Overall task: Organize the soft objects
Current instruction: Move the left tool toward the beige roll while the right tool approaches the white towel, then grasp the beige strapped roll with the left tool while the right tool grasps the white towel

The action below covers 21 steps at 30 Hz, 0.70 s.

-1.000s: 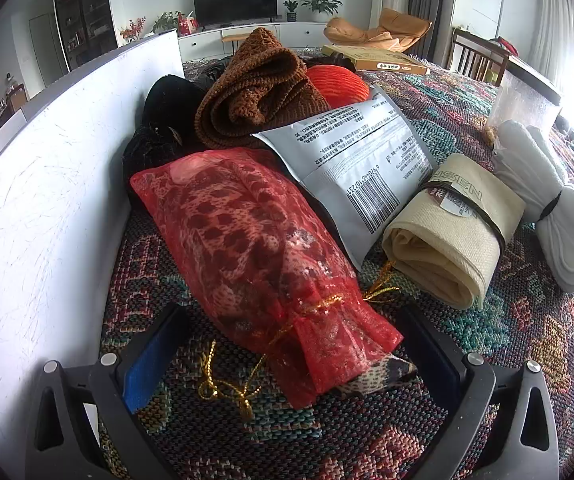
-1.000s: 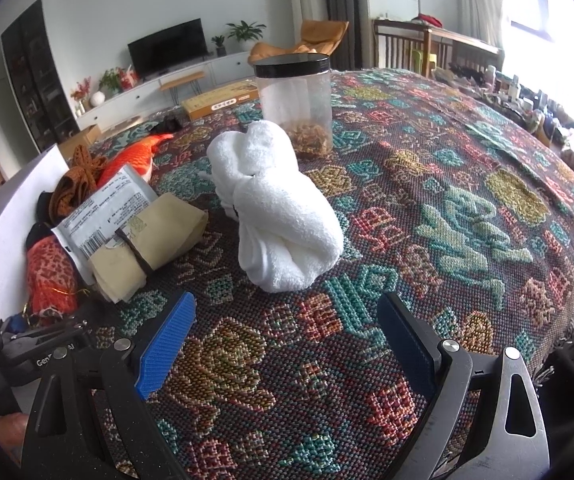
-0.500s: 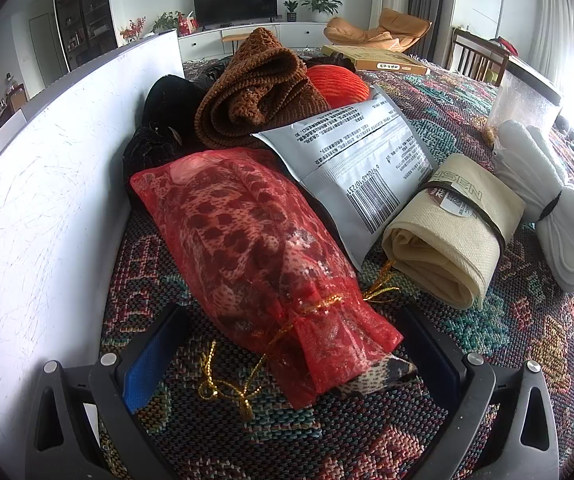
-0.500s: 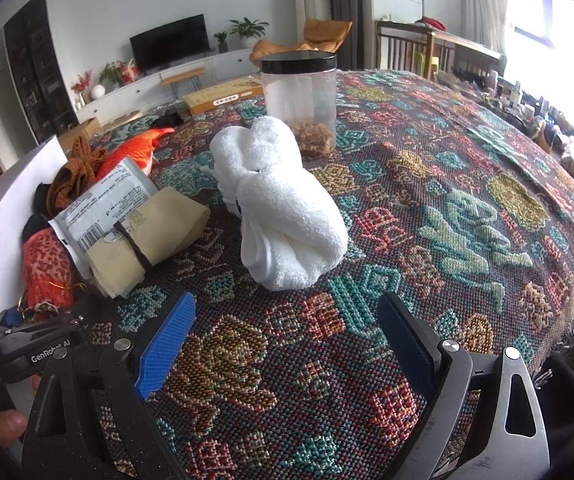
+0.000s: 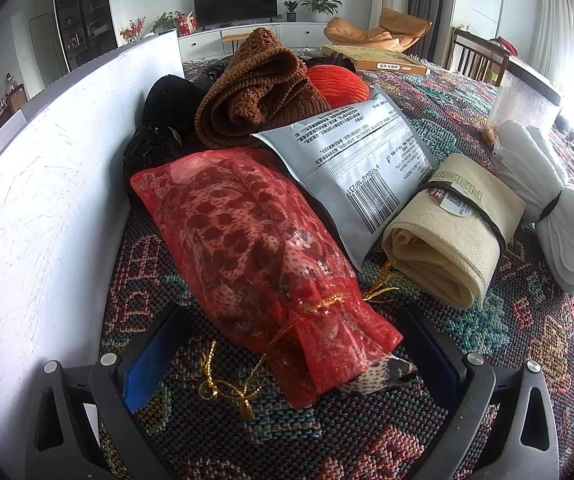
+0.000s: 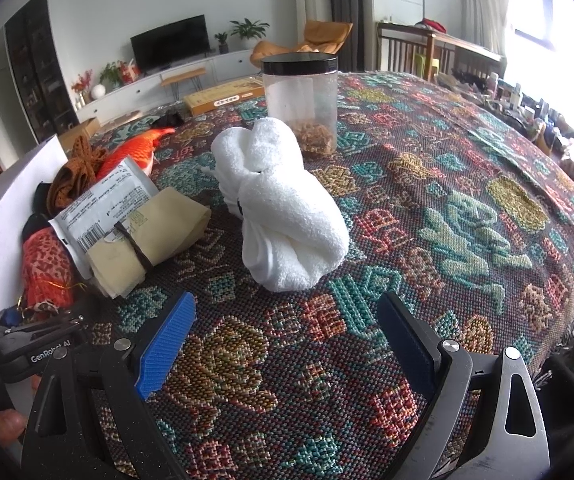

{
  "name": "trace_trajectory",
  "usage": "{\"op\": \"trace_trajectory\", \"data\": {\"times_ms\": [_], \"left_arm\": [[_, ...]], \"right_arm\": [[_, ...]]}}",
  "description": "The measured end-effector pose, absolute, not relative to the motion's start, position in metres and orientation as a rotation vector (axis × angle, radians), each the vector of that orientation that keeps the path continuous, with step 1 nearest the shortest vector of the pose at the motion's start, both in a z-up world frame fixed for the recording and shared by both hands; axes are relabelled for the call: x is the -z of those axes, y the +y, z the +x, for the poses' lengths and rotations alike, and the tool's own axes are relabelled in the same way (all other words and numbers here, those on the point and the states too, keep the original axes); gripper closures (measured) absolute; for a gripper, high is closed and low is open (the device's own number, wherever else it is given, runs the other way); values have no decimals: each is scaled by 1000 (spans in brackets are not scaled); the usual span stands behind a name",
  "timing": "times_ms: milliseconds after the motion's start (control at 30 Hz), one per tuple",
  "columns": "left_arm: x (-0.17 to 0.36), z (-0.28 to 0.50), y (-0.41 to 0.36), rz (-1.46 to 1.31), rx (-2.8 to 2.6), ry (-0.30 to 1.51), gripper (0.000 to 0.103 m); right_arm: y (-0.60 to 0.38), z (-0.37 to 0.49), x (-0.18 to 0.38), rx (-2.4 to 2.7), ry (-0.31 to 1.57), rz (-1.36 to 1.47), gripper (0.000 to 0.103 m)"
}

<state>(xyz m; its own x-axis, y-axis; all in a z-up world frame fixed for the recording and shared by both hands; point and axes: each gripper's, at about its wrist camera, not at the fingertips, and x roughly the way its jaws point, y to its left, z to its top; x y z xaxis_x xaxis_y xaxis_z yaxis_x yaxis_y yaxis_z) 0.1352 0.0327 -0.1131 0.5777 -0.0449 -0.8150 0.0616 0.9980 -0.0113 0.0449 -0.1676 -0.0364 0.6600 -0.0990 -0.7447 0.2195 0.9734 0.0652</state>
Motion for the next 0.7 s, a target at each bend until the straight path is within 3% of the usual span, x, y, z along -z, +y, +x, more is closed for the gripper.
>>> {"op": "trace_trajectory", "data": {"times_ms": [400,700], "left_arm": [[113,135,33,19,62,953,0],[113,132,33,23,62,955,0]], "right_arm": [[-182,54,26,103,791,219,9],[-192,155,31,-42,980,18,10]]}}
